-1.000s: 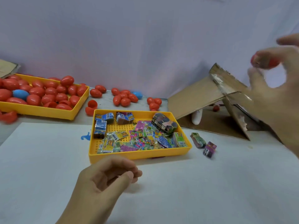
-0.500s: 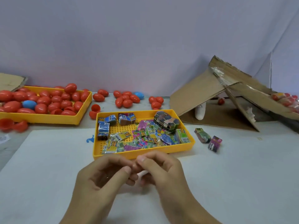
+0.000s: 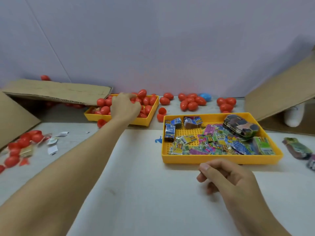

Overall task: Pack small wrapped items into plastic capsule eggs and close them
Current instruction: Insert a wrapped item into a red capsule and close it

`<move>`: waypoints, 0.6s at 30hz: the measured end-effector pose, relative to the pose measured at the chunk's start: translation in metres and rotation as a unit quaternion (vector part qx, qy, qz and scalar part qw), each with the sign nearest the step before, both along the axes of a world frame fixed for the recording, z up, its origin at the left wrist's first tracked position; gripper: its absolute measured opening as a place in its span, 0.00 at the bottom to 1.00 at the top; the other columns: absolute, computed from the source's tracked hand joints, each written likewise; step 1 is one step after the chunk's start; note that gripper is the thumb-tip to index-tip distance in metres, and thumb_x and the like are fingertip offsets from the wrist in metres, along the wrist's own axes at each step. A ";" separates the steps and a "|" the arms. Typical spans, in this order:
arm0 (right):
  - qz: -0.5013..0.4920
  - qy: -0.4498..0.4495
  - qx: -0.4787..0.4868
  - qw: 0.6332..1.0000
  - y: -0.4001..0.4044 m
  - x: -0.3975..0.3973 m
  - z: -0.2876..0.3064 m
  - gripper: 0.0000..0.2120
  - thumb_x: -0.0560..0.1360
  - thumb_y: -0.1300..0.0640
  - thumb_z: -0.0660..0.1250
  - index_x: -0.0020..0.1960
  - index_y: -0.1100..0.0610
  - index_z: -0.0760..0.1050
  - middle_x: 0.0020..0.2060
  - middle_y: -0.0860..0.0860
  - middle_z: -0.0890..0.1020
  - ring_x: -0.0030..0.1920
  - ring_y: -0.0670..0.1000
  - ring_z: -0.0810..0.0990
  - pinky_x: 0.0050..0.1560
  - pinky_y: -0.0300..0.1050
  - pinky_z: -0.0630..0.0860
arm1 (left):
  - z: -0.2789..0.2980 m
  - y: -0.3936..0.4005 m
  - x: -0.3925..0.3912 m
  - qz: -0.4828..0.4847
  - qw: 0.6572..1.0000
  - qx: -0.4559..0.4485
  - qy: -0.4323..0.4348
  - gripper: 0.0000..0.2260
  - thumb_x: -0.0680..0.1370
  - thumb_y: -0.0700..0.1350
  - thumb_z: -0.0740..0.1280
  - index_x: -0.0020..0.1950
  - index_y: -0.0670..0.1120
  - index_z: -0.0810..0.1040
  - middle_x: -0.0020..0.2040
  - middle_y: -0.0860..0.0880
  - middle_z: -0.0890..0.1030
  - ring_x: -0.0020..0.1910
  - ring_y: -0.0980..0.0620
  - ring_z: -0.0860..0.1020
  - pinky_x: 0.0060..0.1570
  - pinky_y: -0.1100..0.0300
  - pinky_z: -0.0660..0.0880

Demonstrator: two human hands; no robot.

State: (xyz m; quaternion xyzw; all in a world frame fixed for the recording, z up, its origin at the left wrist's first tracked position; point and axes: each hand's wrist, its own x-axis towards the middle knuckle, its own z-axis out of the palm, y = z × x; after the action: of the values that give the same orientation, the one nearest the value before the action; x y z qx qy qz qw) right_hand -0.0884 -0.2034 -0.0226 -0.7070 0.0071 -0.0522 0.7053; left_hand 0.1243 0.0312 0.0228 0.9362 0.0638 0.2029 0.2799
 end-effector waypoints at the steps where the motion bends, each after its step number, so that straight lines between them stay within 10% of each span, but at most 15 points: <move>1: 0.002 0.001 0.000 1.000 0.000 0.001 0.000 0.09 0.64 0.44 0.69 0.40 0.47 0.83 0.33 0.52 0.85 0.28 0.48 0.79 0.30 0.38 0.76 | -0.001 0.000 0.008 -0.017 0.999 0.004 0.047 0.11 0.78 0.42 0.63 0.54 0.44 0.84 0.49 0.44 0.84 0.52 0.45 0.80 0.52 0.50 0.79; 4: 0.008 0.008 0.009 1.000 -0.001 0.002 0.000 0.06 0.67 0.46 0.70 0.40 0.47 0.83 0.33 0.52 0.85 0.28 0.49 0.79 0.31 0.37 0.76 | -0.005 -0.007 0.025 -0.040 0.986 0.116 0.112 0.10 0.81 0.43 0.64 0.54 0.44 0.84 0.43 0.48 0.81 0.42 0.52 0.77 0.35 0.63 0.71; 9: 0.007 0.017 0.029 0.999 -0.002 0.004 -0.002 0.12 0.62 0.42 0.69 0.40 0.47 0.83 0.34 0.53 0.85 0.29 0.50 0.80 0.33 0.39 0.77 | -0.002 -0.007 0.020 -0.022 0.985 0.169 -0.006 0.13 0.82 0.47 0.65 0.61 0.43 0.82 0.54 0.42 0.83 0.55 0.43 0.76 0.48 0.54 0.72; 13: 0.011 0.022 0.035 0.999 -0.003 0.003 -0.002 0.12 0.63 0.42 0.69 0.40 0.48 0.83 0.34 0.53 0.84 0.29 0.50 0.80 0.34 0.42 0.76 | 0.015 -0.019 -0.019 -0.126 0.975 -0.151 -0.101 0.14 0.80 0.44 0.68 0.65 0.42 0.79 0.59 0.46 0.82 0.57 0.51 0.79 0.53 0.63 0.76; 18: 0.009 0.030 0.077 0.997 -0.006 0.002 0.006 0.18 0.68 0.41 0.72 0.40 0.56 0.83 0.33 0.55 0.83 0.31 0.52 0.78 0.33 0.45 0.76 | -0.003 -0.063 -0.120 -0.334 0.817 -0.470 0.008 0.11 0.77 0.42 0.70 0.59 0.46 0.83 0.54 0.45 0.85 0.52 0.44 0.84 0.45 0.54 0.82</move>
State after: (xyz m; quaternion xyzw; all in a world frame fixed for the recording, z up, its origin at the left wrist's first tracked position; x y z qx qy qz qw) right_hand -0.0860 -0.2097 -0.0170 -0.6520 0.0258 -0.0238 0.7574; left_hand 0.0047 -0.0319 0.0198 0.6564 -0.1634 0.0351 0.7357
